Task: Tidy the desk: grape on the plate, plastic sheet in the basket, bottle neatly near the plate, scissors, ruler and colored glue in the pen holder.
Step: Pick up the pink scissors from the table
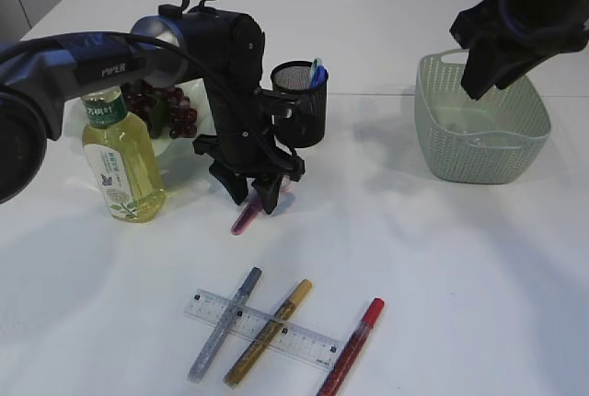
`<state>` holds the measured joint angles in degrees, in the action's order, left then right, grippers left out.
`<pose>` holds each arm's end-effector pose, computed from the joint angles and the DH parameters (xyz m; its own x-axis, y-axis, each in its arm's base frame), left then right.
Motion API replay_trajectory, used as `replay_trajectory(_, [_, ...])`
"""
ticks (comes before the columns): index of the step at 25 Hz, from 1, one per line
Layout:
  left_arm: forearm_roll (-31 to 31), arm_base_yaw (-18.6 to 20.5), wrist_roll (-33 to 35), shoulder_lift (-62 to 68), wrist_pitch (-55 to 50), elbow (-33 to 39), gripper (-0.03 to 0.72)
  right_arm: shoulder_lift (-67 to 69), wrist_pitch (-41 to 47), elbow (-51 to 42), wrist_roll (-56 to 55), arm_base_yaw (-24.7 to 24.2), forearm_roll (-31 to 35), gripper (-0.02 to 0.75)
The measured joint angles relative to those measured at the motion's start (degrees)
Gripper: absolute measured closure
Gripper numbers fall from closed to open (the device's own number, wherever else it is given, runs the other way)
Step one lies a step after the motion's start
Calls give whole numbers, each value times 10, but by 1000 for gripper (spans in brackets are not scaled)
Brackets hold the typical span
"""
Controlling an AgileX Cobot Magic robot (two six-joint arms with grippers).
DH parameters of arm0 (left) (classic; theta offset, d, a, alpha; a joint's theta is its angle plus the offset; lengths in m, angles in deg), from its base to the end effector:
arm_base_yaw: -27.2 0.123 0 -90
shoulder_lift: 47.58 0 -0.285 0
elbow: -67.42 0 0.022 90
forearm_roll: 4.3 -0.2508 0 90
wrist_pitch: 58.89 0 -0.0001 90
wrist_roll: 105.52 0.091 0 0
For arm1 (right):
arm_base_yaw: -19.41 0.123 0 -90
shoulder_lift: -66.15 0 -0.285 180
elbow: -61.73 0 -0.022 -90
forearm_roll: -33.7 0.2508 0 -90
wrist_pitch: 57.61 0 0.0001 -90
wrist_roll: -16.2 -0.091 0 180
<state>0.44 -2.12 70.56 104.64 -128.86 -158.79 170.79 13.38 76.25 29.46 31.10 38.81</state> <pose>0.4374 -0.2538 0.1173 -0.9133 0.4024 -0.0634 0.4067 0.9097 -0.0840 0.3434 0.0789 0.3344 -0.8613 -0.3827 -0.3343 -0.4101 0.9119 0.0127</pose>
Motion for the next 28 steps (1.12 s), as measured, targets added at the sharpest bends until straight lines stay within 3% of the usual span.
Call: replay_trajectory(28, [-20, -8, 2, 10, -1, -5, 363, 0, 0, 0, 0, 0, 0, 446])
